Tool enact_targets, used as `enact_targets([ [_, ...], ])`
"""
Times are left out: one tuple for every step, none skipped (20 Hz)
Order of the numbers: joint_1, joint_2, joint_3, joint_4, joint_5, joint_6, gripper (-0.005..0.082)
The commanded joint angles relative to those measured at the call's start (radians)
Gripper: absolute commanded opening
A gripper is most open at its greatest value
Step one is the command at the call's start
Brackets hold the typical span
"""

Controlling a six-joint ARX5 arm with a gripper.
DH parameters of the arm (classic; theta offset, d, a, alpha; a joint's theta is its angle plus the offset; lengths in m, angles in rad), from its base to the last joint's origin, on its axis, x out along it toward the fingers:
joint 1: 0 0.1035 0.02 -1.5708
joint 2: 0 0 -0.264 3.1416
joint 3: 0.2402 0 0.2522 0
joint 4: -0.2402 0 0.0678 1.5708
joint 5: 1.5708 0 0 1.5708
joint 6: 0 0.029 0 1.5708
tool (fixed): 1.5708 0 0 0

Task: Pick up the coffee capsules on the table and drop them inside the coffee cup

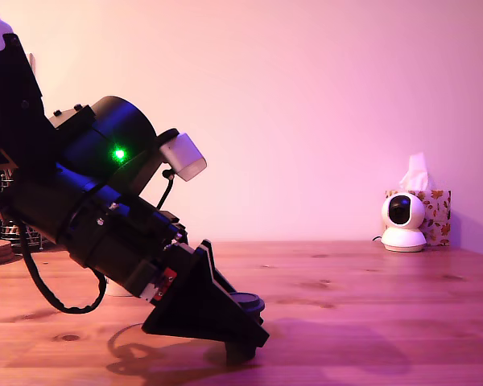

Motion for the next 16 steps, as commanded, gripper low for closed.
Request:
enact_targets([
  [-0.004, 0.021, 0.004, 0.003, 0.002, 0.013, 0.0264],
  [-0.003, 0.015, 0.008, 0.001, 0.002, 0.012, 0.0263],
  [-0.003, 0.008, 0.013, 0.002, 0.002, 0.011, 0.0263],
  [-0.001, -0.001, 0.018, 0.002, 0.004, 0.010, 0.0263],
  [-0.001, -0.011, 0.023, 0.003, 0.004, 0.010, 0.0263],
  [0.001, -0.020, 0.030, 0.002, 0.005, 0.005, 0.0264],
  [0.003, -0.027, 0.037, 0.003, 0.005, -0.020, 0.0264],
  [0.003, -0.038, 0.042, 0.002, 0.007, -0.020, 0.0264],
  [0.003, -0.046, 0.047, 0.003, 0.008, -0.051, 0.0264],
  [0.003, -0.060, 0.051, 0.003, 0.010, -0.071, 0.0264],
  [0.003, -0.073, 0.055, 0.003, 0.010, -0.072, 0.0264],
  [0.003, -0.089, 0.060, 0.002, 0.010, -0.072, 0.0264],
  [0.005, -0.105, 0.065, 0.002, 0.010, -0.072, 0.0264],
  [0.007, -0.123, 0.069, 0.003, 0.009, -0.072, 0.0264],
  [0.011, -0.142, 0.073, 0.002, 0.009, -0.072, 0.0264],
  [0.016, -0.160, 0.077, 0.003, 0.008, -0.072, 0.0264],
])
